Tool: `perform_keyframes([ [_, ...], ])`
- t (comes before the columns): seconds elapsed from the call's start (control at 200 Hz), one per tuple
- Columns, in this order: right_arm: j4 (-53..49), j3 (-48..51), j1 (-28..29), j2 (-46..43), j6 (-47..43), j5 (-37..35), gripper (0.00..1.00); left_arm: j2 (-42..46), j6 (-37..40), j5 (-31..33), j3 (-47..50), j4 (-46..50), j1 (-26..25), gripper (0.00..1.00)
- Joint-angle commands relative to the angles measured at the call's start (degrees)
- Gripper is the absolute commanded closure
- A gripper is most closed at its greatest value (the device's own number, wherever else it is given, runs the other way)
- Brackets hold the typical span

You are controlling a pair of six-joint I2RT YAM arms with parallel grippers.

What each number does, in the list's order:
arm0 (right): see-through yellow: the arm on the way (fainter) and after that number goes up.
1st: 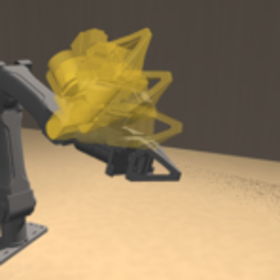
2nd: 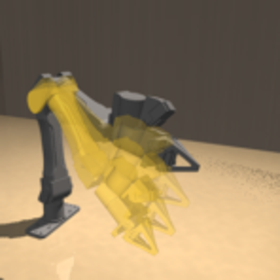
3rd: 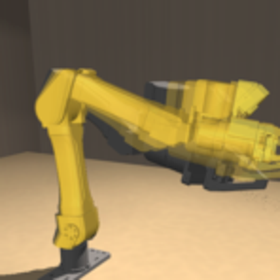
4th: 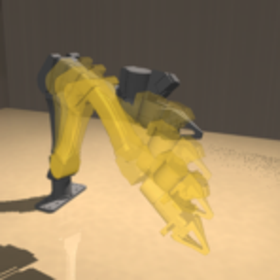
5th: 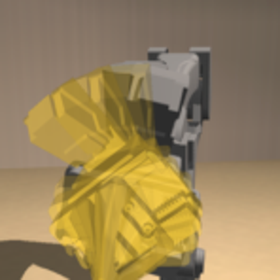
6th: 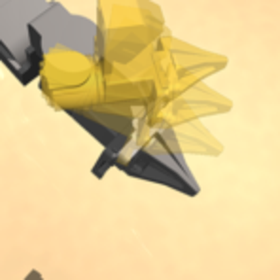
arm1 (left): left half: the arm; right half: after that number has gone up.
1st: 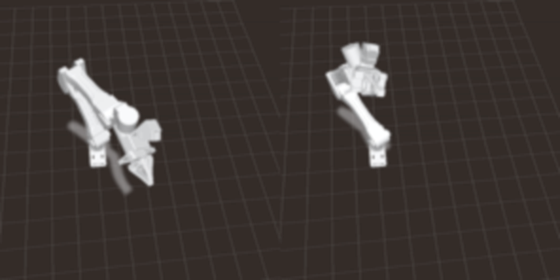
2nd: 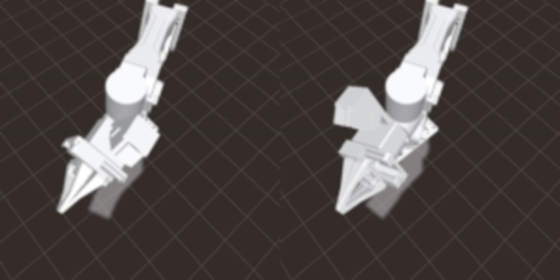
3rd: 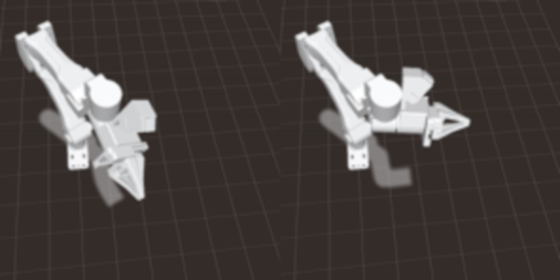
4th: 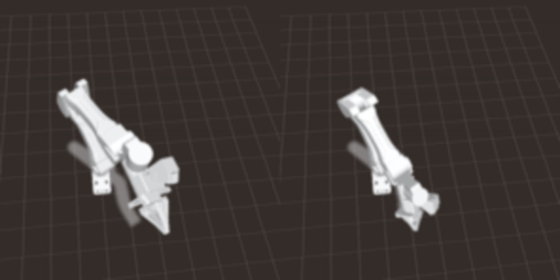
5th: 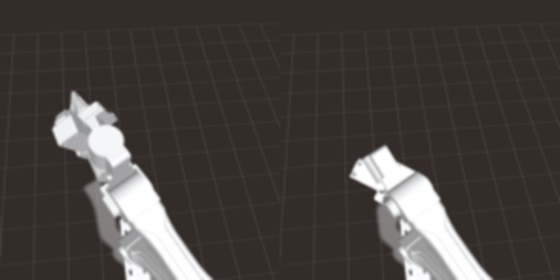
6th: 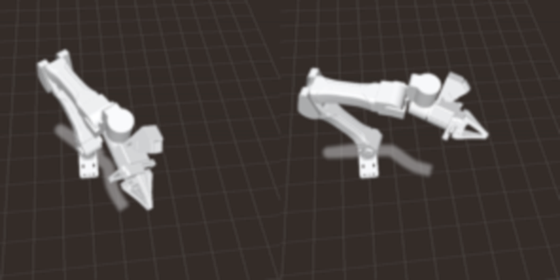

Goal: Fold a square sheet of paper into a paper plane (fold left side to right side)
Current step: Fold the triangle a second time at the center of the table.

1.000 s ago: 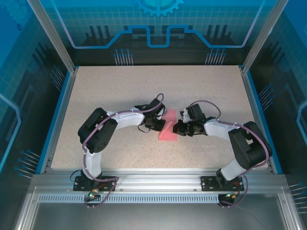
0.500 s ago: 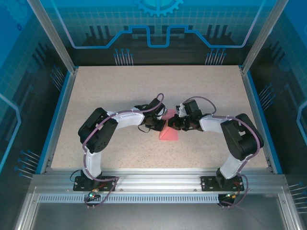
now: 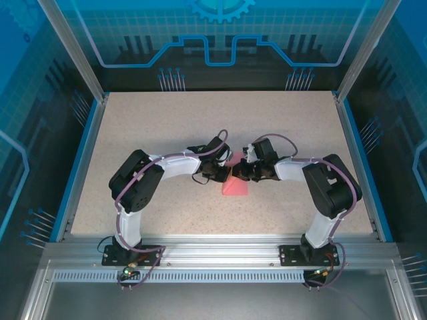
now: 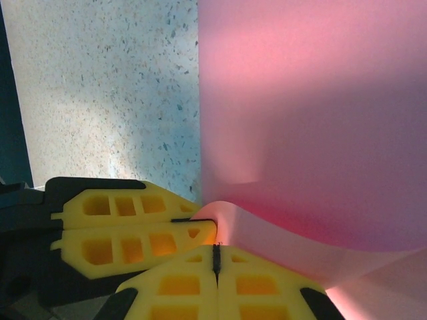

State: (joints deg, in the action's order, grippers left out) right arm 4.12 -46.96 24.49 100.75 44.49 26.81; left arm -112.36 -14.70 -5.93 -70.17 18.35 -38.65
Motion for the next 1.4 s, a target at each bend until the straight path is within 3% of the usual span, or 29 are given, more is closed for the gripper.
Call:
perform_keyframes([
  [0.0,-3.8,-1.6,0.7,0.7,-2.4,-1.6,1.00,-2.3,1.0,-1.5,-0.4,1.8,0.0,0.97],
  [0.645,-9.3,-2.0,0.7,1.8,-4.2,-5.3,1.00,-2.3,1.2,-1.0,-0.9,2.5,0.0,0.95],
  [0.94,-11.3,-1.1,0.7,2.1,-4.1,-7.2,1.00,0.7,1.2,1.5,-0.9,4.1,0.1,0.83],
  [1.13,-11.2,-0.6,0.7,1.6,-3.9,-7.3,1.00,6.6,0.4,2.2,1.1,5.5,0.9,0.68],
  [1.266,-11.3,-0.7,0.6,1.3,-3.9,-7.2,1.00,11.1,-0.9,-2.1,3.7,5.6,1.3,0.65],
  [1.396,-11.3,-0.8,0.6,1.3,-3.9,-7.1,1.00,12.2,-2.2,-12.3,5.8,4.2,1.3,0.66],
])
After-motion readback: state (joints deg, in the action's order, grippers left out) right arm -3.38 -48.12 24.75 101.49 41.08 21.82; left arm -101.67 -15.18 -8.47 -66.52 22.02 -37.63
